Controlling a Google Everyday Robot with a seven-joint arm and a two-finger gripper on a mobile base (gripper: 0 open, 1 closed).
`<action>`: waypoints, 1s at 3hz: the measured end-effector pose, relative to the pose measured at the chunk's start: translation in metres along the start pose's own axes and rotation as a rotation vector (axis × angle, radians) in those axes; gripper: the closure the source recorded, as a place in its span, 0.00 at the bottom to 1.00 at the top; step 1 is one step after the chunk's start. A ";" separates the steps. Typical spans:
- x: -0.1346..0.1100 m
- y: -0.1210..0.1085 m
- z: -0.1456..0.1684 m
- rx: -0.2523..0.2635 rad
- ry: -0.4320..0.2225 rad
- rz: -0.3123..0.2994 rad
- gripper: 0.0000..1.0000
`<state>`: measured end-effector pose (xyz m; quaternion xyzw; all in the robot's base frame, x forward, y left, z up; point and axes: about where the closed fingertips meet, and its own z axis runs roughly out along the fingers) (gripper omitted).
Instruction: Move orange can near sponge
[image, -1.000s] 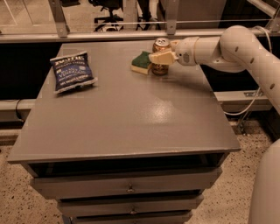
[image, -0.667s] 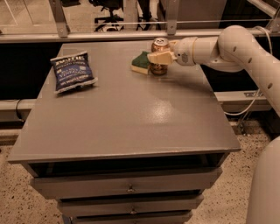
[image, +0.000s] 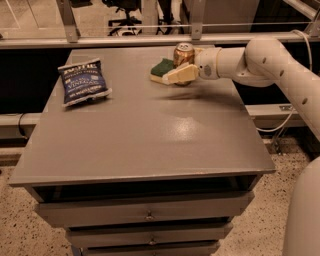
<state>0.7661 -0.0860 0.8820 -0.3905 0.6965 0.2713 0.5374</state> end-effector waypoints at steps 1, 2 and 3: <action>0.000 0.007 -0.008 -0.014 -0.018 0.001 0.00; -0.012 0.026 -0.047 -0.017 -0.045 -0.052 0.00; -0.028 0.047 -0.128 -0.003 -0.068 -0.164 0.00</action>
Offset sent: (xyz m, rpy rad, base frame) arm -0.1247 -0.1174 0.0726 -0.0344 -0.2084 -0.0111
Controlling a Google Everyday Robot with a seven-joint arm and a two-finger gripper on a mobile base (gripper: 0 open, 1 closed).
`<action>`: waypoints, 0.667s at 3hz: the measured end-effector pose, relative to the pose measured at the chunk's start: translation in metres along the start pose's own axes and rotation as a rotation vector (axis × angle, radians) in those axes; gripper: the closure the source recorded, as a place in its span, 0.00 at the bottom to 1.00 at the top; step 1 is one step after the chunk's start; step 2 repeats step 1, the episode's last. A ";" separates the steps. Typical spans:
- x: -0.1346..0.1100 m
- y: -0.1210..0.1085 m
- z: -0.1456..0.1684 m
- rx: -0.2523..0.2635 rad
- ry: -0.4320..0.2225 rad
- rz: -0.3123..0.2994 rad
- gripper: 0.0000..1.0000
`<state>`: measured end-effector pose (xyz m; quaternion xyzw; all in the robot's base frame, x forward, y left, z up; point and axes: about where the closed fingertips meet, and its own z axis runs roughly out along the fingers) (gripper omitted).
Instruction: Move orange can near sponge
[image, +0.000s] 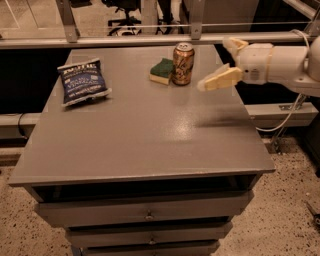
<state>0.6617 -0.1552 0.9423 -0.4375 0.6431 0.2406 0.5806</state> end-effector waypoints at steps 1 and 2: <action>-0.023 0.018 -0.059 -0.026 0.003 -0.109 0.00; -0.023 0.018 -0.059 -0.026 0.003 -0.109 0.00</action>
Offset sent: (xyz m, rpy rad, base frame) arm 0.0000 0.0000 0.0000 0.0000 0.0000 0.0000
